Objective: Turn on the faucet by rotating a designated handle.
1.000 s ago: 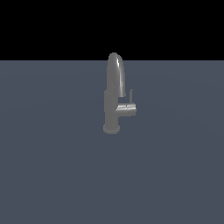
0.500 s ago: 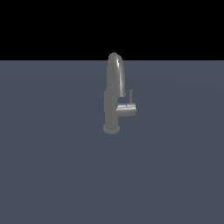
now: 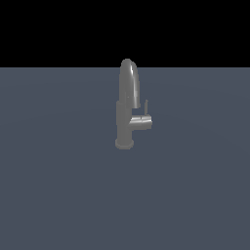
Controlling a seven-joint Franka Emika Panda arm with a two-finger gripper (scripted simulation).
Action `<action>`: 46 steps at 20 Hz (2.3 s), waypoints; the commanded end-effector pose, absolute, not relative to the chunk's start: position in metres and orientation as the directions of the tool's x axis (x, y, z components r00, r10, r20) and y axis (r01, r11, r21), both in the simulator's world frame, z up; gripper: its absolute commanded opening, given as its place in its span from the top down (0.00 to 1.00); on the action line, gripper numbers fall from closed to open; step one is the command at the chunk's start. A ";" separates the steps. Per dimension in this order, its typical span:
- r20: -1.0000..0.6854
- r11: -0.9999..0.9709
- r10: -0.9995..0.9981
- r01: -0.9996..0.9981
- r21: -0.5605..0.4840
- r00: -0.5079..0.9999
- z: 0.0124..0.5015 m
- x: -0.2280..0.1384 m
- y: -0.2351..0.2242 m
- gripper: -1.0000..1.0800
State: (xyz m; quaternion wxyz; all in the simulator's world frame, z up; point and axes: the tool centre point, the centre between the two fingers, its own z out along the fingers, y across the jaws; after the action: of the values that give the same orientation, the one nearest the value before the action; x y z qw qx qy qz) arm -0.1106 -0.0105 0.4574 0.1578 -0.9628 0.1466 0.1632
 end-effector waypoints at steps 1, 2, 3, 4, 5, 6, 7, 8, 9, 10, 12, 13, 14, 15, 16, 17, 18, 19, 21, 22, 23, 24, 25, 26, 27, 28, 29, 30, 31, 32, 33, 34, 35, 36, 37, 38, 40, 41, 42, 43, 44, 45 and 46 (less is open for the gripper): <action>-0.402 -0.887 -0.247 -0.373 -0.271 0.882 0.451 -0.097 -0.014 1.00; -0.419 -0.879 -0.253 -0.388 -0.277 0.872 0.448 -0.092 -0.015 1.00; -0.436 -0.871 -0.258 -0.403 -0.282 0.862 0.445 -0.087 -0.016 1.00; -0.452 -0.862 -0.264 -0.419 -0.287 0.852 0.441 -0.082 -0.018 1.00; -0.469 -0.852 -0.268 -0.434 -0.291 0.842 0.438 -0.077 -0.019 1.00; -0.485 -0.843 -0.273 -0.450 -0.296 0.831 0.435 -0.072 -0.021 1.00; -0.502 -0.833 -0.277 -0.465 -0.300 0.819 0.431 -0.067 -0.022 1.00; -0.518 -0.823 -0.281 -0.481 -0.303 0.808 0.428 -0.062 -0.023 1.00; -0.535 -0.813 -0.284 -0.496 -0.306 0.796 0.424 -0.057 -0.025 1.00; -0.551 -0.802 -0.287 -0.511 -0.309 0.784 0.421 -0.053 -0.027 1.00; -0.583 -0.780 -0.292 -0.542 -0.314 0.758 0.413 -0.043 -0.030 1.00; -0.600 -0.768 -0.294 -0.557 -0.316 0.744 0.409 -0.039 -0.031 1.00; -0.616 -0.756 -0.295 -0.573 -0.317 0.731 0.404 -0.034 -0.033 1.00; -0.632 -0.744 -0.296 -0.588 -0.318 0.716 0.400 -0.030 -0.035 1.00; -0.647 -0.731 -0.297 -0.603 -0.318 0.702 0.395 -0.025 -0.036 1.00; -0.663 -0.718 -0.297 -0.619 -0.319 0.687 0.391 -0.021 -0.038 1.00; -0.679 -0.705 -0.297 -0.634 -0.318 0.671 0.386 -0.017 -0.040 1.00; -0.695 -0.691 -0.296 -0.649 -0.318 0.656 0.381 -0.013 -0.041 1.00; -0.725 -0.663 -0.294 -0.679 -0.315 0.623 0.371 -0.004 -0.045 1.00; -0.741 -0.649 -0.291 -0.694 -0.312 0.606 0.366 0.000 -0.046 1.00; -0.756 -0.634 -0.289 -0.709 -0.310 0.588 0.360 0.003 -0.048 1.00; -0.771 -0.618 -0.286 -0.724 -0.306 0.570 0.355 0.007 -0.050 1.00; -0.785 -0.602 -0.282 -0.739 -0.303 0.551 0.349 0.011 -0.051 1.00; -0.800 -0.586 -0.278 -0.753 -0.298 0.532 0.343 0.015 -0.053 1.00; -0.814 -0.569 -0.273 -0.768 -0.293 0.513 0.337 0.018 -0.055 1.00; -0.828 -0.552 -0.267 -0.783 -0.287 0.493 0.330 0.022 -0.056 1.00; -0.842 -0.535 -0.261 -0.797 -0.281 0.472 0.324 0.025 -0.058 1.00; -0.856 -0.517 -0.254 -0.811 -0.274 0.451 0.317 0.029 -0.060 1.00; -0.869 -0.498 -0.247 -0.825 -0.266 0.429 0.310 0.032 -0.061 1.00; -0.882 -0.479 -0.238 -0.839 -0.257 0.406 0.303 0.035 -0.063 1.00; -0.895 -0.459 -0.229 -0.853 -0.247 0.383 0.295 0.038 -0.064 1.00; -0.907 -0.439 -0.219 -0.867 -0.237 0.359 0.287 0.041 -0.066 1.00; -0.919 -0.419 -0.209 -0.879 -0.226 0.335 0.279 0.044 -0.067 1.00; -0.929 -0.399 -0.198 -0.892 -0.214 0.312 0.272 0.046 -0.068 1.00; -0.939 -0.379 -0.186 -0.903 -0.202 0.288 0.264 0.048 -0.069 1.00; -0.948 -0.360 -0.174 -0.914 -0.189 0.265 0.256 0.050 -0.070 1.00; -0.964 -0.321 -0.149 -0.933 -0.162 0.219 0.240 0.054 -0.072 1.00; -0.971 -0.302 -0.136 -0.942 -0.148 0.196 0.232 0.056 -0.072 1.00; -0.977 -0.284 -0.123 -0.950 -0.133 0.174 0.225 0.057 -0.072 1.00; -0.982 -0.266 -0.110 -0.957 -0.119 0.153 0.217 0.058 -0.073 1.00; -0.986 -0.249 -0.097 -0.963 -0.105 0.132 0.210 0.059 -0.073 1.00; -0.990 -0.234 -0.084 -0.968 -0.091 0.113 0.203 0.060 -0.073 1.00; -0.993 -0.219 -0.072 -0.973 -0.078 0.095 0.197 0.060 -0.073 1.00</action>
State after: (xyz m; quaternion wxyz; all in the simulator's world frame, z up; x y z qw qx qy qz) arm 0.0587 -0.0728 0.2067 0.4365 -0.6096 0.4336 0.4999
